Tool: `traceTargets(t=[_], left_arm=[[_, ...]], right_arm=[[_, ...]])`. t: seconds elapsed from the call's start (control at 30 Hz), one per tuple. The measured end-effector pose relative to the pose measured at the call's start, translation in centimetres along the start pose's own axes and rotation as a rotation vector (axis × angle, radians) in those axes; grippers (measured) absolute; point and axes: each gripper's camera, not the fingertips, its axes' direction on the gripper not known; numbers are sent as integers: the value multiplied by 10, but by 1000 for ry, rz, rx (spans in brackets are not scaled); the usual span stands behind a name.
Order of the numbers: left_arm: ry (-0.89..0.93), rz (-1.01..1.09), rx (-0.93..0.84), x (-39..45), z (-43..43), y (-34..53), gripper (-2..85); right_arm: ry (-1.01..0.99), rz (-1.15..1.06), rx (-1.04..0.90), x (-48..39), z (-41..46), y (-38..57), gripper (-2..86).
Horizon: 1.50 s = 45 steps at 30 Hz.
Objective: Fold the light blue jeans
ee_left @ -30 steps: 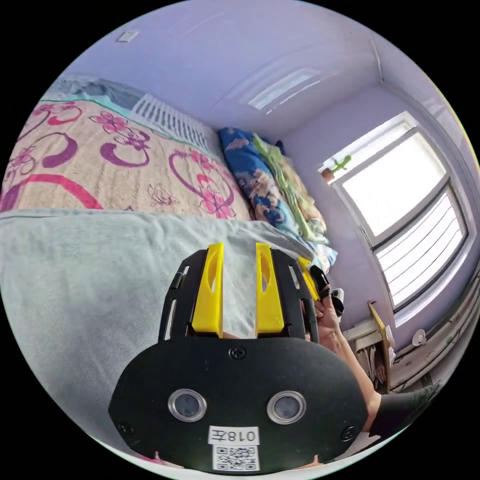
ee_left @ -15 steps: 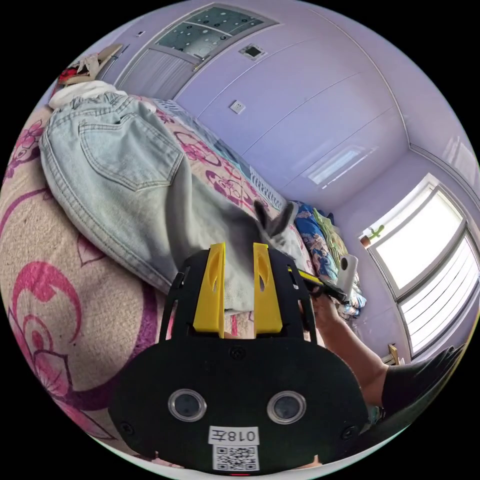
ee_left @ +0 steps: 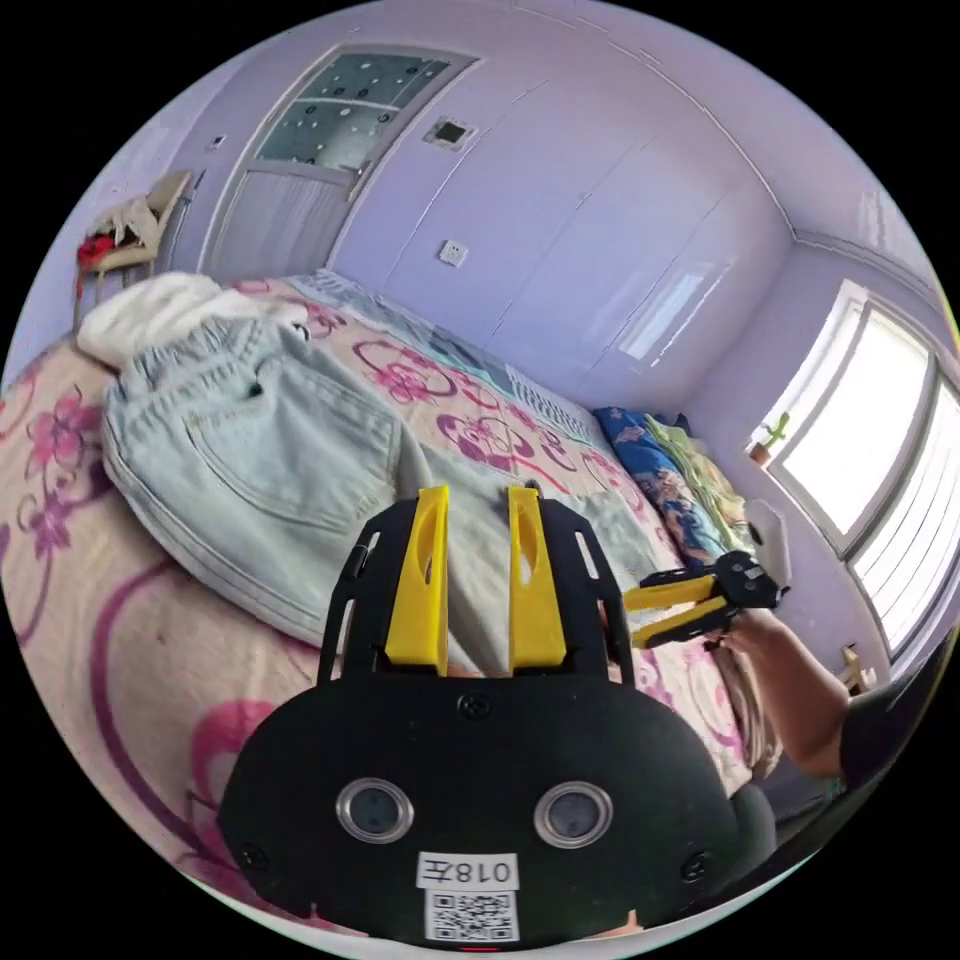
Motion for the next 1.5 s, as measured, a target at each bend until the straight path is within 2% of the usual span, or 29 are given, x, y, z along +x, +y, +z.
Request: traceTargets(t=[0.07,0.13,0.2,0.27,0.43,0.5,0.63,0.8,1.0,1.1,1.13,1.2,1.23,1.33,1.4,1.5], left_arm=[[-114,42,32,-18,-16,-8,91],[-217,32,63,-42,-34,-6,91],[-366,-38,93,-76,-63,9,95],[-408,-130,88,-107,-81,25,102],[-241,-288,-54,-170,-78,53,159],[-99,-344,-130,-191,-61,57,194],[-90,-377,-159,-207,-54,58,189],[-107,-402,-216,-225,-51,47,155],[-65,-474,-169,-243,-66,57,112],[1,-486,-99,-247,-88,70,94],[11,-483,-82,-246,-93,72,92],[30,-478,-25,-241,-111,81,85],[37,-473,-1,-238,-116,83,84],[46,-474,66,-230,-137,91,82],[45,-486,48,-232,-144,91,82],[48,-485,30,-231,-153,83,82]], right_arm=[[47,5,214,5,-35,-25,82],[133,-35,278,10,-42,-59,66],[188,-90,243,19,-29,-103,65],[151,-142,144,38,3,-164,75],[135,-222,-138,68,73,-239,84],[91,-235,-244,77,92,-251,83],[55,-296,-304,76,95,-266,28],[179,-335,-289,67,75,-269,12],[294,-121,-226,79,95,-247,42],[296,-1,-154,78,70,-229,83],[296,82,-74,79,52,-216,90],[235,251,124,77,18,-187,92],[126,313,262,66,3,-167,86],[-65,362,391,12,1,-128,65],[-55,388,360,-22,17,-111,53],[-20,366,156,-59,62,-94,57]])
